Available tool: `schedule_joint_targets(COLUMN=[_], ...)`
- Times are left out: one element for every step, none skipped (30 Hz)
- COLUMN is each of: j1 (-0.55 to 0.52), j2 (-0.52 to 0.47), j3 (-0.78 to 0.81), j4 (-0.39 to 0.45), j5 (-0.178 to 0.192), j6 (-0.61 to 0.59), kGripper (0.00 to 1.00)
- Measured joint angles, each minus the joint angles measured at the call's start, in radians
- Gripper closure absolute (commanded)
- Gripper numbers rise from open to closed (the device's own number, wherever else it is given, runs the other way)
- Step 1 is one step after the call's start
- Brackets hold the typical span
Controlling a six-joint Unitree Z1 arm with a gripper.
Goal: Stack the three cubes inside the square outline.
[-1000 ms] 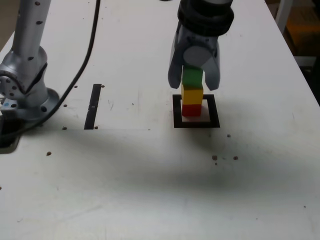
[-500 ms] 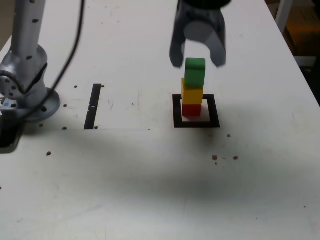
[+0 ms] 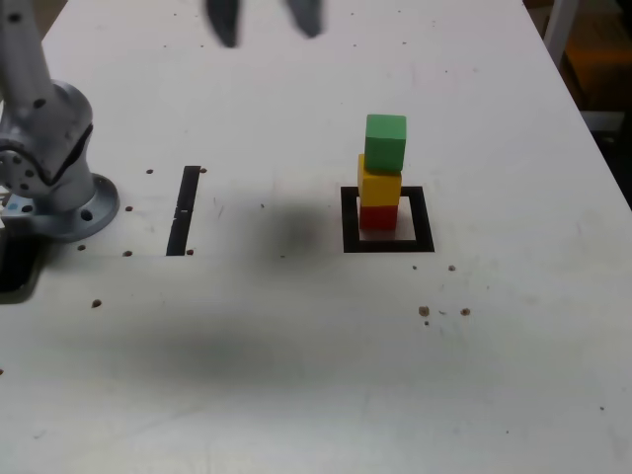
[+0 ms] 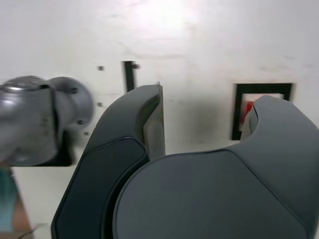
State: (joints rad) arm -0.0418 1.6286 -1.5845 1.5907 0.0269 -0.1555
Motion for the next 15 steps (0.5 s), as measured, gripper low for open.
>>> schedule_joint_targets(j1=[0.004, 0.006, 0.007, 0.009, 0.011, 0.014, 0.016, 0.018, 0.018, 0.018, 0.018, 0.018, 0.018, 0.018, 0.018], j2=[-0.006, -0.01, -0.013, -0.019, -0.026, -0.032, -0.038, -0.04, -0.039, -0.039, -0.04, -0.04, -0.04, -0.04, -0.039], j3=[0.033, 0.067, 0.102, 0.141, 0.179, 0.212, 0.251, 0.282, 0.303, 0.33, 0.364, 0.399, 0.436, 0.475, 0.508], j4=[-0.009, -0.015, -0.026, -0.044, -0.068, -0.092, -0.123, -0.145, -0.153, -0.178, -0.212, -0.246, -0.286, -0.326, -0.36], j5=[-0.006, -0.009, -0.014, -0.023, -0.033, -0.043, -0.054, -0.062, -0.064, -0.072, -0.085, -0.1, -0.119, -0.134, -0.148], j6=[-0.004, -0.005, -0.006, -0.008, -0.01, -0.011, -0.011, -0.011, -0.01, -0.009, -0.006, 0.0, 0.008, 0.016, 0.022], kGripper=[0.32, 0.32, 0.32, 0.32, 0.32, 0.32, 0.32, 0.32, 0.32, 0.32, 0.32, 0.32, 0.32, 0.32, 0.32])
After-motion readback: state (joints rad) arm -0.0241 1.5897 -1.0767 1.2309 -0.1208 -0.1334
